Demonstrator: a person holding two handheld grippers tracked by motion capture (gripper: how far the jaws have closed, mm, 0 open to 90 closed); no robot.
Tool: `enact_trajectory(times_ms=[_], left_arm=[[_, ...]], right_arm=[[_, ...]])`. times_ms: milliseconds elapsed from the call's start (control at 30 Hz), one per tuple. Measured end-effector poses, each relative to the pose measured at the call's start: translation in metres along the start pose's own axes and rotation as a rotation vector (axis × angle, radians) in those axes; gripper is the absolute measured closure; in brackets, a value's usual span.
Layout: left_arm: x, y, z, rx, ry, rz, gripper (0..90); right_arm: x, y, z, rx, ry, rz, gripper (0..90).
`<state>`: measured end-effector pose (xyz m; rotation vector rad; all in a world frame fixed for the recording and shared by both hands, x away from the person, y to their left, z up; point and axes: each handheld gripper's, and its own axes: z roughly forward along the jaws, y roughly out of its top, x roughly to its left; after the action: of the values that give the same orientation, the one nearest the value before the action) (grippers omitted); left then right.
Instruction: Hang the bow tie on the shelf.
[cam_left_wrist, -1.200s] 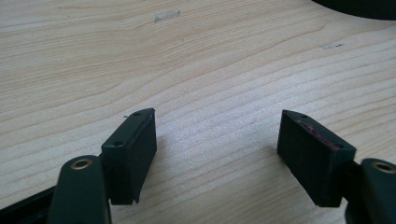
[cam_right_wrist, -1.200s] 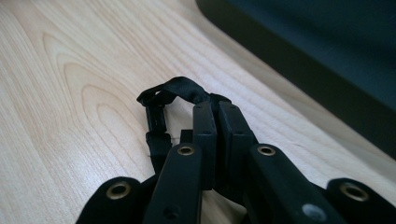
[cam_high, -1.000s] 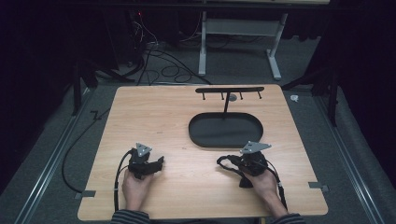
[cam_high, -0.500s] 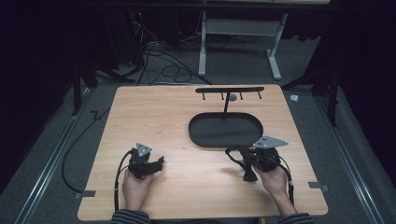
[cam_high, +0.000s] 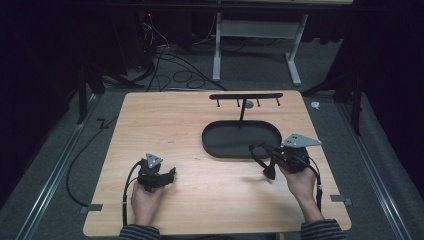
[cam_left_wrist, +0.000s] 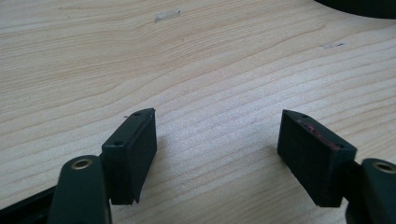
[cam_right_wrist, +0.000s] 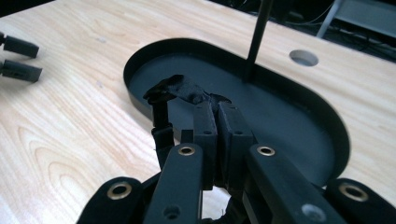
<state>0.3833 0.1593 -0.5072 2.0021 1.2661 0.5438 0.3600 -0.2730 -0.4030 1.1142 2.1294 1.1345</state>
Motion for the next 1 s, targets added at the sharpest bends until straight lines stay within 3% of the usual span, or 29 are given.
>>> enact_trajectory(times_ms=[333, 1000], left_arm=[[0.000, 0.000, 0.000, 0.000, -0.001, 0.000, 28.8], [0.000, 0.000, 0.000, -0.001, -0.002, 0.000, 29.0]], right_arm=[[-0.014, 0.023, -0.008, -0.074, -0.048, 0.037, 88.3], [-0.034, 0.065, -0.002, -0.136, -0.105, 0.061, 88.3]])
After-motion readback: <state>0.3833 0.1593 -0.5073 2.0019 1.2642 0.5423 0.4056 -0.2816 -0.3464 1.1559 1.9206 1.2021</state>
